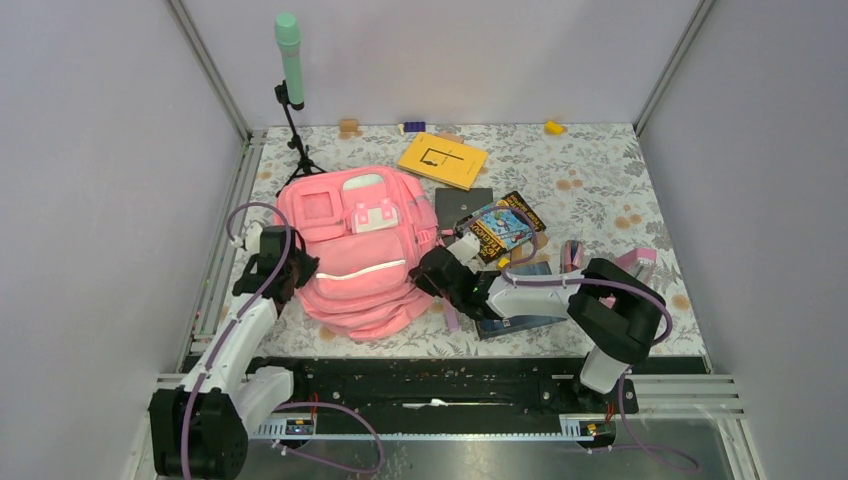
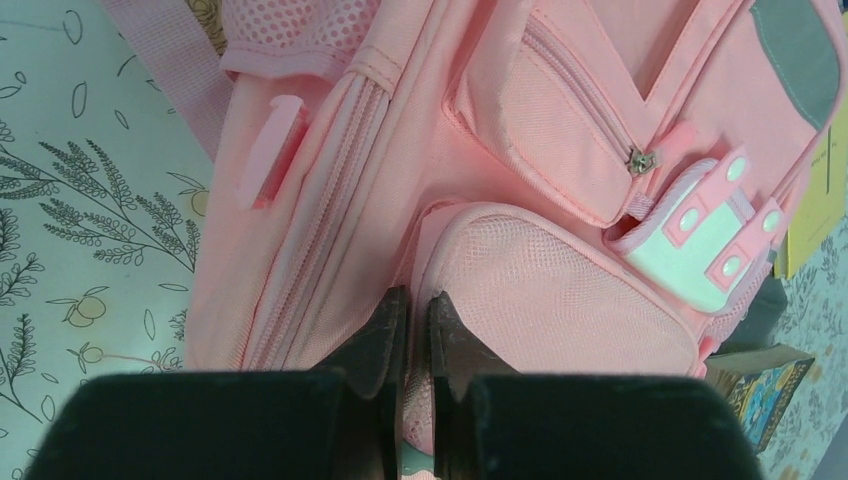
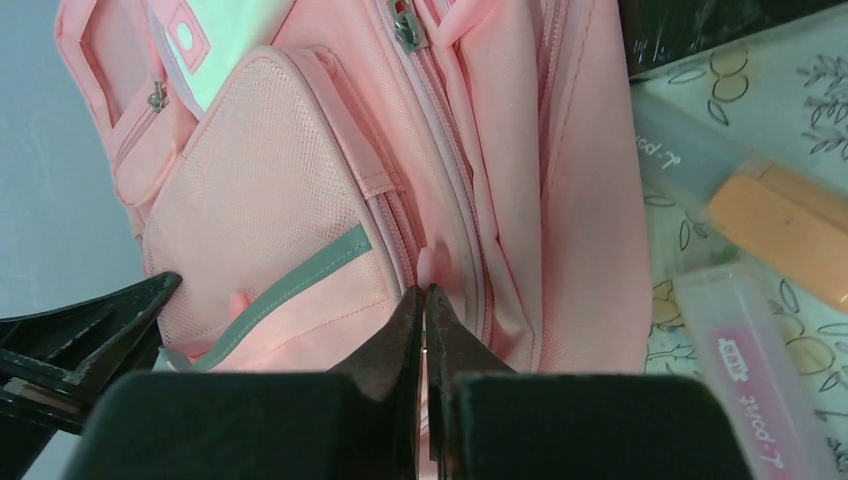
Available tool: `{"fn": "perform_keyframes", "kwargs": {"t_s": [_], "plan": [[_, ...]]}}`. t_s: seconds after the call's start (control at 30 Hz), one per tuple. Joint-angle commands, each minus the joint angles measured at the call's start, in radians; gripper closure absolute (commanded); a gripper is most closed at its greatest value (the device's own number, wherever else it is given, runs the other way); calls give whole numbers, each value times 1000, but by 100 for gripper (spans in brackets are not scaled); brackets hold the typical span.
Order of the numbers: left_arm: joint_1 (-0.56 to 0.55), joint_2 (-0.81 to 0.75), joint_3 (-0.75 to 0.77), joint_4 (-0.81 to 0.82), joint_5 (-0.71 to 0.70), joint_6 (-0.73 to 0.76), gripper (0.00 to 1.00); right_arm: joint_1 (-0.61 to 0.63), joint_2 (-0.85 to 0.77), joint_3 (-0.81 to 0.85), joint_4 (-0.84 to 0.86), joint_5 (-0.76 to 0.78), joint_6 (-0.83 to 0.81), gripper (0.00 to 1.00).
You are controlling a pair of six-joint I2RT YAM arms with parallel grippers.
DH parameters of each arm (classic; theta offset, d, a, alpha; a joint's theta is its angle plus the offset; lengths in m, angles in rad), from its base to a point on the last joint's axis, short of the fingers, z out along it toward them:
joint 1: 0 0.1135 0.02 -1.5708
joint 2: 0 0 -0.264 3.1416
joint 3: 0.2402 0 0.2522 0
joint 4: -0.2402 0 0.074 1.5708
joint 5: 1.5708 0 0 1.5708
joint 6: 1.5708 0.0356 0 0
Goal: Pack the student bag
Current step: Unzip the student bag at the center of the board.
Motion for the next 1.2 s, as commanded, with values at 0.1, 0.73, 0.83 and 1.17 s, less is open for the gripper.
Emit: {"fn": "perform_keyframes", "kwargs": {"t_s": [0.1, 0.73, 0.83, 1.17], "plan": [[-15, -44, -10, 121, -98, -84, 100, 76, -62, -17, 47, 52, 122, 100], [-235, -28, 19, 128, -266, -203, 100, 139, -101, -104, 165, 90, 148, 100], [-250, -19, 29, 128, -276, -206, 100, 148, -100, -119, 188, 90, 144, 100], [-216, 15, 76, 105, -202, 52, 100, -108, -257, -154, 108, -197, -546, 78]]}}
